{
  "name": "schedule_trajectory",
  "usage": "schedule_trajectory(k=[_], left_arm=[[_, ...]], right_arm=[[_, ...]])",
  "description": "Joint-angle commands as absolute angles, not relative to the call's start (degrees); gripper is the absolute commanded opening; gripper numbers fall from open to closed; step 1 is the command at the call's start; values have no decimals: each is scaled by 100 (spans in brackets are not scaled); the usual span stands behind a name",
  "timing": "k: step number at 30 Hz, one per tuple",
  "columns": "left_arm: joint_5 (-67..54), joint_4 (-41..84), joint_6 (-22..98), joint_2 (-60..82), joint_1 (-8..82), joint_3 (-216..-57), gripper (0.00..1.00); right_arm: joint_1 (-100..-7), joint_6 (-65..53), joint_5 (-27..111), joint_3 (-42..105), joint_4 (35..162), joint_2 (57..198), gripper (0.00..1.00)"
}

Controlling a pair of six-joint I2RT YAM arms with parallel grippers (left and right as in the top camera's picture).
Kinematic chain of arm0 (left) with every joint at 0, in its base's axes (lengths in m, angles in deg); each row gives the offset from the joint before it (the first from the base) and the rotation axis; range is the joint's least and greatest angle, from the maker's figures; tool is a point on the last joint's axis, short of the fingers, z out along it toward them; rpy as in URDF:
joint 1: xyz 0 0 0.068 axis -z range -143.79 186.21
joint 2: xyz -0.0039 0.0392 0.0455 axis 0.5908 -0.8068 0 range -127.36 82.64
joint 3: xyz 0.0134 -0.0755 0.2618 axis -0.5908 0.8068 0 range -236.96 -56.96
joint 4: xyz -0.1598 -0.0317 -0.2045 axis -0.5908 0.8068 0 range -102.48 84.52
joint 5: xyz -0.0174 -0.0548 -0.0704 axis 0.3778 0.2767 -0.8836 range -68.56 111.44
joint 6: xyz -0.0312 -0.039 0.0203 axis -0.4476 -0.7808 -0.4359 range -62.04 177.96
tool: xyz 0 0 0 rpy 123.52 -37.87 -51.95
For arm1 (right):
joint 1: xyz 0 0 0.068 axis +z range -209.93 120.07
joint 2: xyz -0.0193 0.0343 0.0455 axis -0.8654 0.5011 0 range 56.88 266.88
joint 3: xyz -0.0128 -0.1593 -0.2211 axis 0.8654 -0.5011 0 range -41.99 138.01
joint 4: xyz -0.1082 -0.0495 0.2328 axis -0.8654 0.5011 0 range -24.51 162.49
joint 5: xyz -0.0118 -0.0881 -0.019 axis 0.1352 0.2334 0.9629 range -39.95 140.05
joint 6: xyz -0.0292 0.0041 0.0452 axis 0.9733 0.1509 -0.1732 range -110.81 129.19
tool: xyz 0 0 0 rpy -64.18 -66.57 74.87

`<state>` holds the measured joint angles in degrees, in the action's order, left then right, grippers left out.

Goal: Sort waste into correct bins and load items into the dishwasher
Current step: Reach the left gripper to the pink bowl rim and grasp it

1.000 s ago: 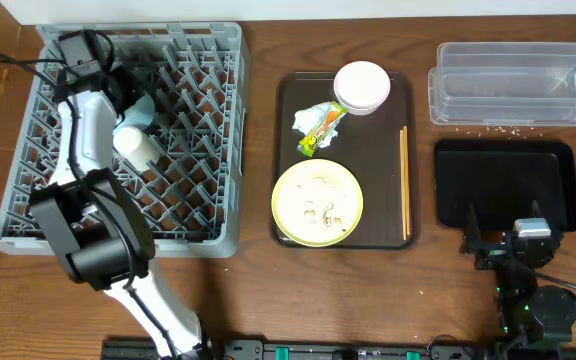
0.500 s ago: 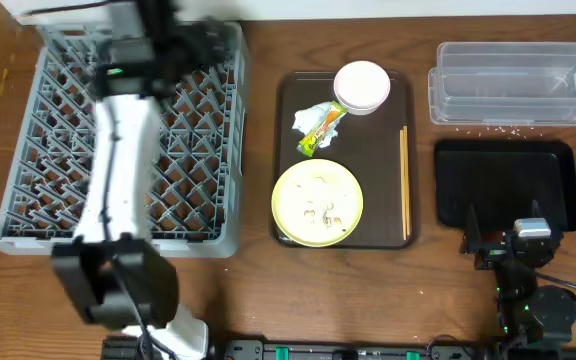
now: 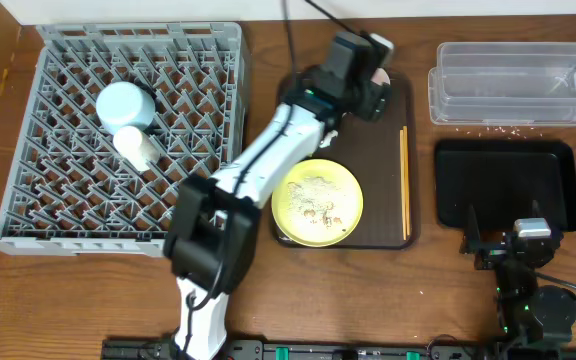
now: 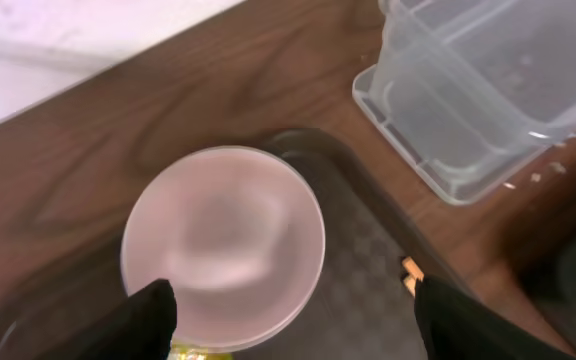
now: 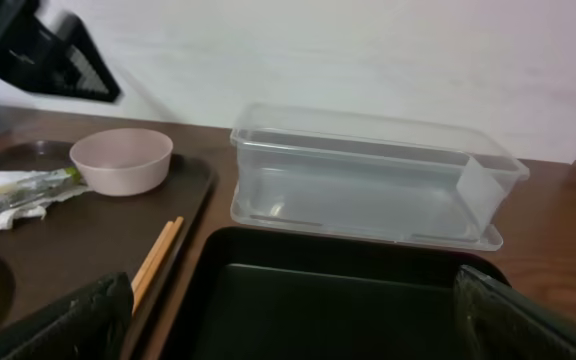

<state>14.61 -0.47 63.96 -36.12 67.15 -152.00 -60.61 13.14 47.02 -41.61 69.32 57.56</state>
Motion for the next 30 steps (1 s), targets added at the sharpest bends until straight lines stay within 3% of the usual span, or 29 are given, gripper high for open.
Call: schedule_trajectory(k=[1,8,17,30], left_arm=[[2128,-327,6632,-3990,6765,-15198,74],[2014,-381,6630,-4501,6774,-15198,68],[1018,552,6628,-4523,6781,-15198,63],[985,950,6518,-4263,6781,-15222,59]], right_arm=[[-6103,1244,4678,-4167,6956,5726,99],[-6103,1244,4676,-4167,6958,5726,99],[-6103,1244,4678,-4167,6958,5726,99],[-6103,1244,4678,-4167,6956,5726,99]])
